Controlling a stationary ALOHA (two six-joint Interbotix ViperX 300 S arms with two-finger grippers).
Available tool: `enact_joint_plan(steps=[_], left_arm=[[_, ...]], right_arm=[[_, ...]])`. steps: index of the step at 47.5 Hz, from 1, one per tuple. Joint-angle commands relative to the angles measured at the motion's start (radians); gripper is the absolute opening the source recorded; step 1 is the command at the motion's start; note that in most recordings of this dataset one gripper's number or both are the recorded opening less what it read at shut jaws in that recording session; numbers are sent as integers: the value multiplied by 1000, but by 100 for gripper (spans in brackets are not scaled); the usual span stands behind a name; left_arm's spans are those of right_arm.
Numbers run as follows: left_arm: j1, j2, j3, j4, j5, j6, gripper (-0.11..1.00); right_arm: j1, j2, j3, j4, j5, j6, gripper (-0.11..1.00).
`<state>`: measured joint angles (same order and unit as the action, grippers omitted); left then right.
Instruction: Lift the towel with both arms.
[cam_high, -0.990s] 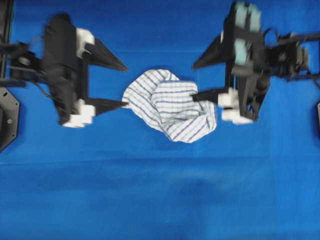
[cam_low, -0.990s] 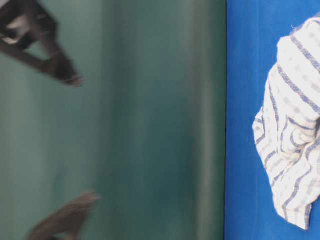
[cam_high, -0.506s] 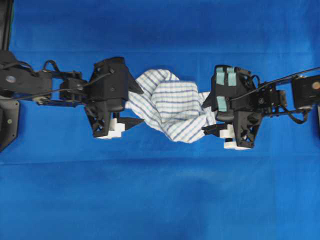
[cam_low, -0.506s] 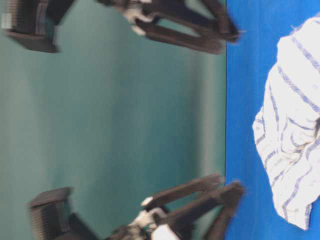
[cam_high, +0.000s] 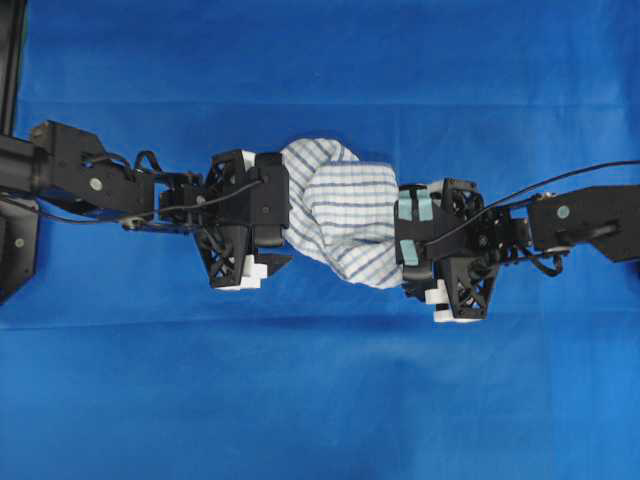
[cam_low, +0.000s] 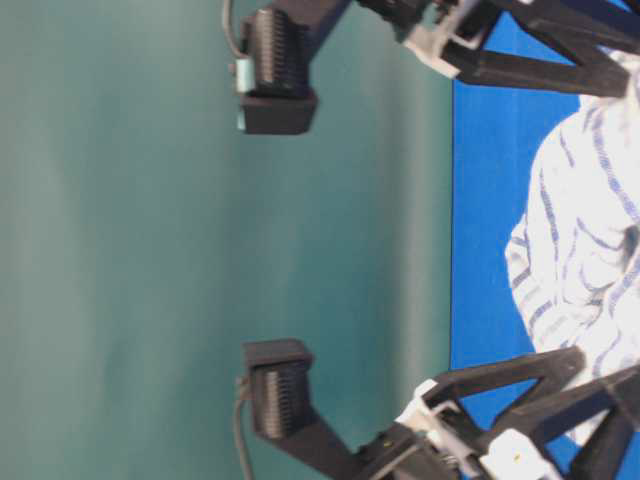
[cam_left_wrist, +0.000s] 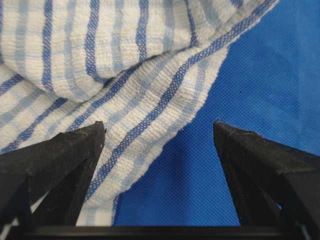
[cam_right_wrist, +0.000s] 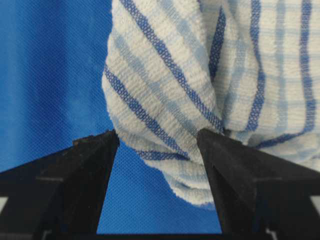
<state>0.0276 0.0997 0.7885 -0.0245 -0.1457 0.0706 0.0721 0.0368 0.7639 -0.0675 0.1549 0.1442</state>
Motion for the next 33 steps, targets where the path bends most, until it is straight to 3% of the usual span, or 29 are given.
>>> enact_joint_plan(steps=[1,13,18,21,24,30,33], left_arm=[[-2,9,-8,2,-29,0,92],[-3,32,-15,2,-37,-2,88],[-2,32,-17,2,-35,-2,74],[-2,34,-17,2,-35,-2,58],[-2,32,-17,2,-32,0,41],[2,31,-15,2,-15,0,8],[3,29,-17,2,-3,0,3]], right_arm=[[5,8,-8,3,-31,2,66],[5,34,-8,2,-44,2,66],[3,34,-8,-3,-48,0,66],[-2,34,-9,-3,-48,-2,62],[-9,32,-8,-3,-48,0,50],[-20,31,-6,-2,-44,0,13],[-20,31,-6,-3,-44,-2,7]])
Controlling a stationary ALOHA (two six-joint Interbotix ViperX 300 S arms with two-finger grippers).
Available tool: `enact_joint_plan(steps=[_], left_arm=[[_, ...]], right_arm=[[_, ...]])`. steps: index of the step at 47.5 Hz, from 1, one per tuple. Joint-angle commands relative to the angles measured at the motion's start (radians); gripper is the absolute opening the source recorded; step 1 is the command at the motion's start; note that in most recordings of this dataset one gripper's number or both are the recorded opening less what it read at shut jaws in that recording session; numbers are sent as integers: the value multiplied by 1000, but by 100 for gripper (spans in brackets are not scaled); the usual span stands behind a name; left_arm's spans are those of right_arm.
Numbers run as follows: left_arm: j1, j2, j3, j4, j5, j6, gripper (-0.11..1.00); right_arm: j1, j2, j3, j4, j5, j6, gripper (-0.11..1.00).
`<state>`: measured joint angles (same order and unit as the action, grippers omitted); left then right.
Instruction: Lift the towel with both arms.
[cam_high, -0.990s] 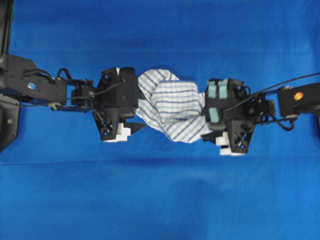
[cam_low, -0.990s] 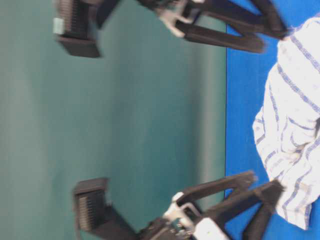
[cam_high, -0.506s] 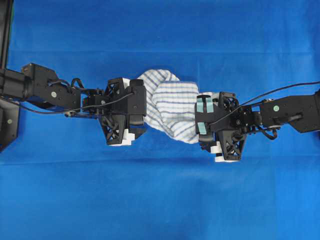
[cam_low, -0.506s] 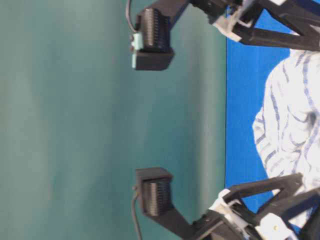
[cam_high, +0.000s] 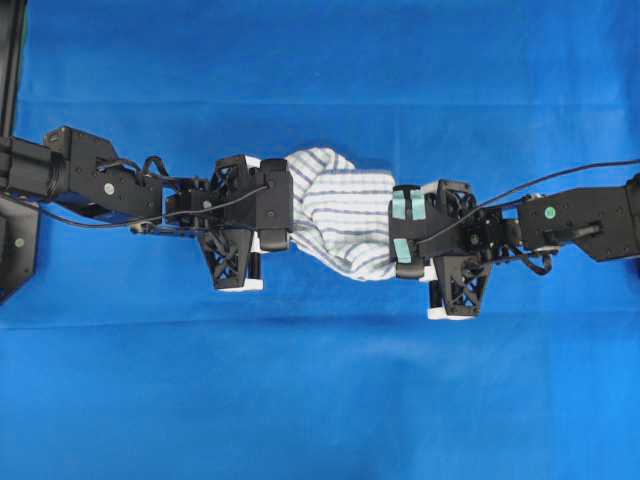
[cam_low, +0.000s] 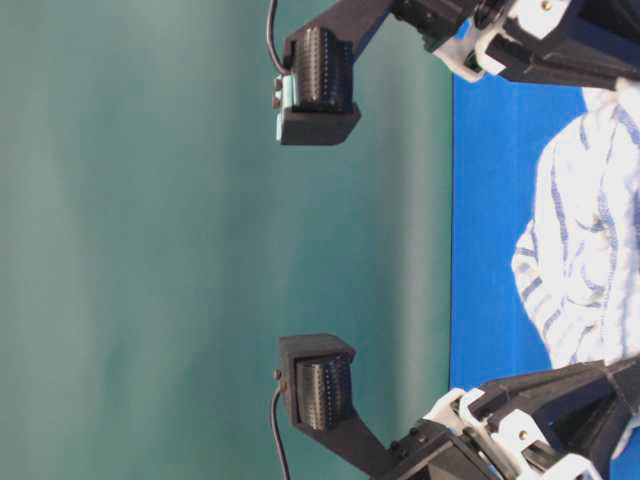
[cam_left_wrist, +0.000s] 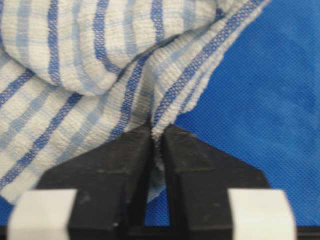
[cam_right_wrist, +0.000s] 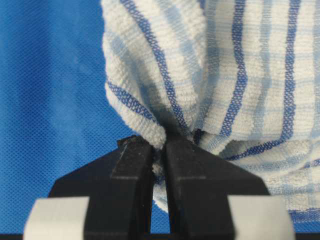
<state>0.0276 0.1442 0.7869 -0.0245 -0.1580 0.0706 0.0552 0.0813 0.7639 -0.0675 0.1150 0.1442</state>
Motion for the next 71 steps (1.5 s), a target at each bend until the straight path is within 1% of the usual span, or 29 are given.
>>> enact_joint_plan(steps=[1,12,17,23,30,37,41,47,62,67,71], left_arm=[[3,-17,-15,2,12,0,3],[3,-61,-20,2,31,-2,3],[3,-115,-25,2,61,-9,3],[0,-207,-35,-2,120,-20,3],[-6,-318,-64,-3,215,-44,3],[-6,-442,-98,-3,305,-86,3],[-9,-506,-118,-3,347,-91,3],[-9,-597,-149,-3,414,-92,3],[-9,-707,-267,-3,571,-92,3],[-9,-730,-318,-3,607,-91,3],[-9,-746,-351,-2,638,-91,3]], right_arm=[[-3,-14,-6,-3,-3,-2,7],[-6,-37,-15,-3,2,-2,7],[-6,-83,-31,2,18,2,7],[-6,-163,-67,3,75,2,7],[-9,-261,-147,3,206,2,7],[-23,-330,-236,-3,334,2,7],[-32,-365,-291,-3,402,0,7],[-46,-399,-367,-12,468,0,7],[-60,-442,-591,-44,627,-2,7],[-60,-445,-655,-66,676,-2,7],[-60,-445,-693,-71,699,-2,7]])
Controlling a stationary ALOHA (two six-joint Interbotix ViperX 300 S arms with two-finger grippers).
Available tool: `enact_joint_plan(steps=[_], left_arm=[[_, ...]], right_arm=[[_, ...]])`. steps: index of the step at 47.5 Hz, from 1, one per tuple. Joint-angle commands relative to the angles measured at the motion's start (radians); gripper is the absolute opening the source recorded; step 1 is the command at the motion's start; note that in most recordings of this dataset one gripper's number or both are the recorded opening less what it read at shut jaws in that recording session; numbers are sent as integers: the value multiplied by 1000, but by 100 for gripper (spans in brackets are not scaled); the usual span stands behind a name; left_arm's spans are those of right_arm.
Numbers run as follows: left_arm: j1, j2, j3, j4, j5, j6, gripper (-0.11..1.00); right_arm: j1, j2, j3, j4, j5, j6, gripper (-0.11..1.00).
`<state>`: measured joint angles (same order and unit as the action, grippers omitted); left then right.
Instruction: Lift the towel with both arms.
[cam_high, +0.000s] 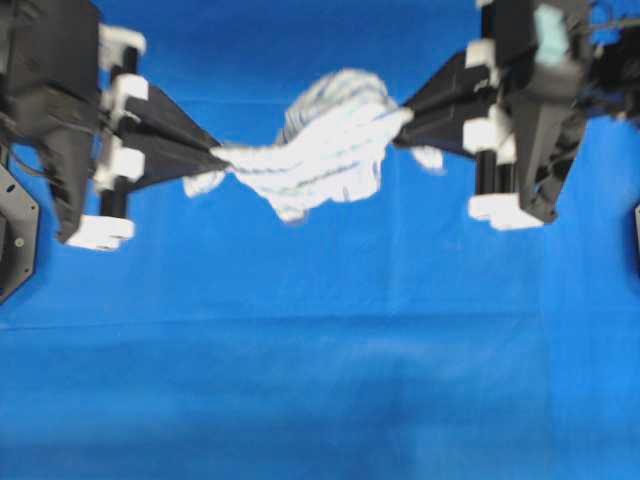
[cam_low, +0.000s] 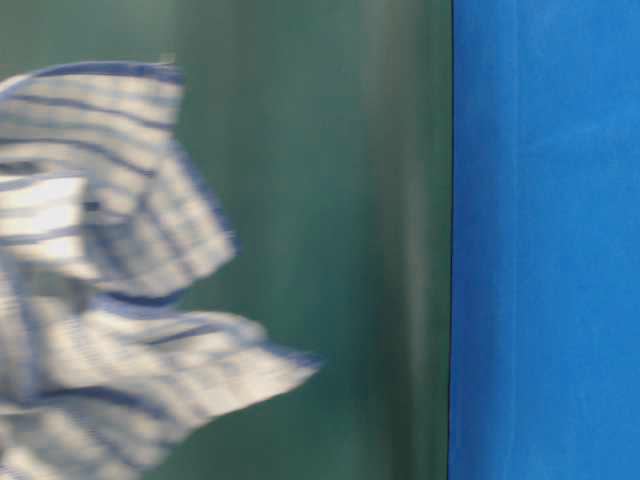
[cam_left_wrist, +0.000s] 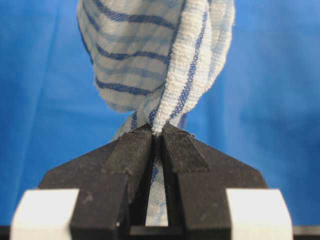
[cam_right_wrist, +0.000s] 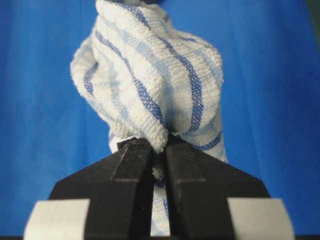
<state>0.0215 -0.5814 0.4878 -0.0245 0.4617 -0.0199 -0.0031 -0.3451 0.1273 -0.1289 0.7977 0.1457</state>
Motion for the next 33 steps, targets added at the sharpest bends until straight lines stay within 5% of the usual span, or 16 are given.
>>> enact_joint_plan(steps=[1,17,33], left_arm=[[0,-23,-60,-2,26,2,3],[18,-38,-183,2,118,11,3],[18,-28,-187,6,141,25,3]], right_arm=[[-2,-18,-64,-9,23,-3,7],[-2,-18,-173,-15,61,-12,7],[-2,-11,-173,-15,86,-20,7]])
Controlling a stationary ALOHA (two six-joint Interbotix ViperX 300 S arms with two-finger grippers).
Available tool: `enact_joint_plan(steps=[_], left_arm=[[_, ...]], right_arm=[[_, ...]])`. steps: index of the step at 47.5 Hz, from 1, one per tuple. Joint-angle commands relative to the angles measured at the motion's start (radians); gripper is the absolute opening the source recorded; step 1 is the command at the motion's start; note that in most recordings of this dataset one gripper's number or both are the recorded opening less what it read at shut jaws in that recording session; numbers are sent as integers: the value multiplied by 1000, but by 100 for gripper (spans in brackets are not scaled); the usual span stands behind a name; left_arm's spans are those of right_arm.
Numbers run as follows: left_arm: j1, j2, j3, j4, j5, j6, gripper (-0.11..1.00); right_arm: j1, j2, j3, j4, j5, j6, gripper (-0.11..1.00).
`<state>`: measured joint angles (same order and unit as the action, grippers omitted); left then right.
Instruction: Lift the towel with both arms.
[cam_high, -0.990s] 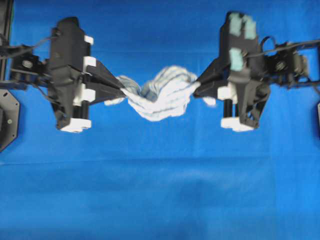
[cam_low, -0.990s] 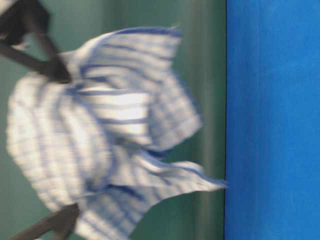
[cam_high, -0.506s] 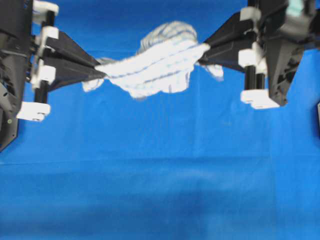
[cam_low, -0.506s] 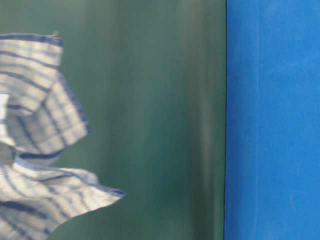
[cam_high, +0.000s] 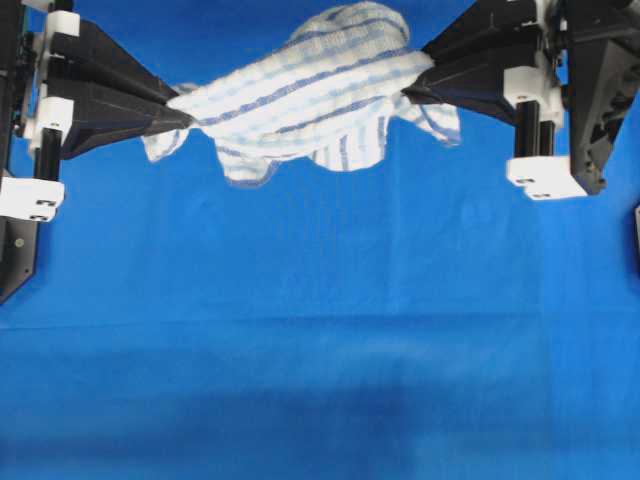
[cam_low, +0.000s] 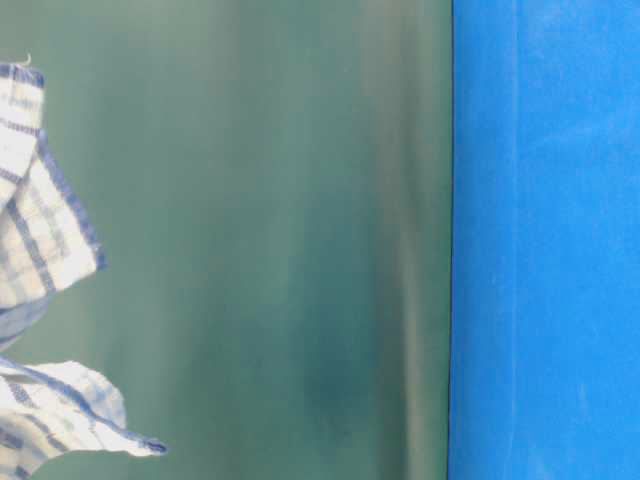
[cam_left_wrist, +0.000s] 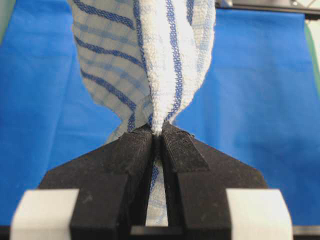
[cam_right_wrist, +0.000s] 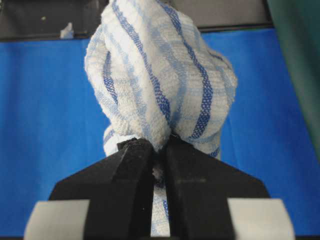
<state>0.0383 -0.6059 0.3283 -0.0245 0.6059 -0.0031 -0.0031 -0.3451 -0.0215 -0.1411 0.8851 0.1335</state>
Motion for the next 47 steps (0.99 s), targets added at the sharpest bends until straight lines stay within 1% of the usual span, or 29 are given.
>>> enact_joint_plan(steps=[1,10,13,15,19,20,22,23,25,27,30,32,35,41,47], left_arm=[[2,-5,-26,9,-3,15,3],[3,-11,-25,11,-9,98,3],[3,-12,-25,11,-14,104,4],[3,-14,-23,8,-20,101,8],[2,-17,-20,8,-37,94,28],[2,-20,-18,8,-41,91,34],[2,-23,-14,6,-51,87,48],[3,-26,-9,8,-55,86,55],[2,-29,-3,8,-57,84,68],[3,-32,5,6,-58,84,79],[2,-37,18,6,-58,81,90],[3,-38,29,5,-63,80,90],[3,-37,41,2,-66,72,88],[2,-28,83,2,-86,38,88],[-5,-15,141,2,-121,25,88]], right_arm=[[-2,-9,-23,-3,-2,-9,7],[-2,-3,-25,-3,-8,-21,7],[-2,0,-25,-3,-6,-23,7],[-2,3,-23,-3,-8,-21,7],[-2,8,-23,-3,-8,-20,8],[-2,9,-21,-3,-8,-18,12],[-2,9,-21,-3,-3,-17,24],[-2,11,-20,-5,-2,-17,32],[-2,12,-17,-8,-2,-18,45],[-2,11,-9,-15,-2,-17,56],[-2,9,2,-29,-2,-8,68],[-2,8,9,-34,-2,-6,68],[-2,6,18,-35,-2,-5,65],[-2,0,44,-35,-2,-2,66],[2,-2,98,-32,-6,17,66]])
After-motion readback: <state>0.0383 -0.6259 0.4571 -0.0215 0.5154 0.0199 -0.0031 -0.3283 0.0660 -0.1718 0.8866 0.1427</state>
